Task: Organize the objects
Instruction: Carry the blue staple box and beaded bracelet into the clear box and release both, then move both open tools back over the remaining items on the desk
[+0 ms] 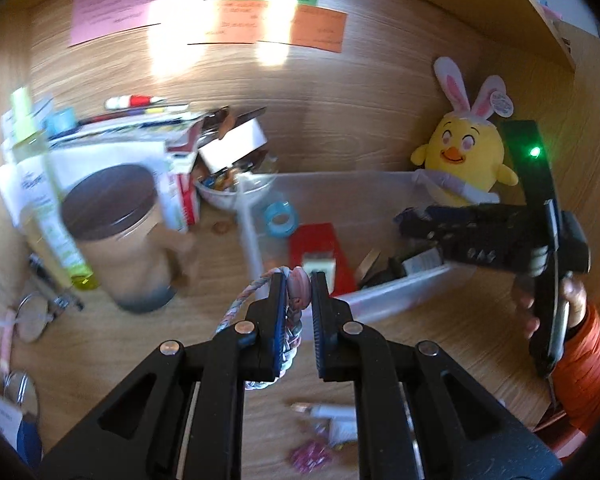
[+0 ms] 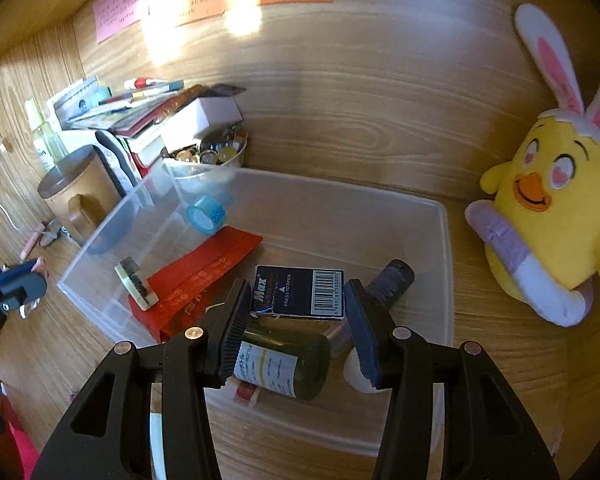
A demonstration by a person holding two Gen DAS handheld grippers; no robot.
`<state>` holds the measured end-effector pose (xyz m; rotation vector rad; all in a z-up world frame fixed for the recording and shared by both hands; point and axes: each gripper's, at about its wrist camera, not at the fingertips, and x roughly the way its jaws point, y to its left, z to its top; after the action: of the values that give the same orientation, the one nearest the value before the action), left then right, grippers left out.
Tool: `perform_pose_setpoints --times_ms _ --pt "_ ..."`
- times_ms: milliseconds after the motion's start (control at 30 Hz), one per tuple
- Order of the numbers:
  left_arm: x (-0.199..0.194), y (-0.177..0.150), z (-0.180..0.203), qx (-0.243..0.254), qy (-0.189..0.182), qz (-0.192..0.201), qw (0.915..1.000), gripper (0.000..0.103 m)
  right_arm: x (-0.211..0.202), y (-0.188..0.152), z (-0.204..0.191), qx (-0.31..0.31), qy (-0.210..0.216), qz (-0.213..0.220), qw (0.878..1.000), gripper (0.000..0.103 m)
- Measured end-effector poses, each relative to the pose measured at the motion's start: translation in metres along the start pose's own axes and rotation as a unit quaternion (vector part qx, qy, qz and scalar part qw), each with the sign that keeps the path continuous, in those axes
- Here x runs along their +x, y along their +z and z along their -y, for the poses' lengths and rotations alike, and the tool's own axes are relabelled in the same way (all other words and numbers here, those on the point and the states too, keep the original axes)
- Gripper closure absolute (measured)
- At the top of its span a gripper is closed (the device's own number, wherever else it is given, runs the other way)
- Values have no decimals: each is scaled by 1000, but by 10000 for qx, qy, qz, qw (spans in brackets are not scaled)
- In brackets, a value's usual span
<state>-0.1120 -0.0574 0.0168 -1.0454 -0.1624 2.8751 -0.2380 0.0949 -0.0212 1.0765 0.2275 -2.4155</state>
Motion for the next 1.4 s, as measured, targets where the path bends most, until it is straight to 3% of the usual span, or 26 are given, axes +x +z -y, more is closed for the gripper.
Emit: perform_pose_setpoints --times_ms 200,400,633,800,1000,1167,1400 --pt "28 17 11 65 -338 -274 9990 92 9 -3 -2 16 138 -104 9999 58" --pt "57 21 18 103 -353 -583 9976 92 12 -6 -2 40 267 -153 9995 58" --pt "75 30 25 117 -373 -675 9970 92 16 -8 -3 52 365 -236 9990 58" --pt "84 36 28 96 -362 -749 9965 92 9 -8 -4 28 356 -169 9992 47" --pt "78 34 31 113 -394 -779 9961 91 -3 -7 -4 30 360 -63 9993 46" --pt "58 30 29 121 -362 -636 9972 72 -17 -10 -6 -18 333 36 9994 45" --pt "26 15 33 239 -253 -413 9985 48 -43 -28 -11 -145 312 213 9992 35"
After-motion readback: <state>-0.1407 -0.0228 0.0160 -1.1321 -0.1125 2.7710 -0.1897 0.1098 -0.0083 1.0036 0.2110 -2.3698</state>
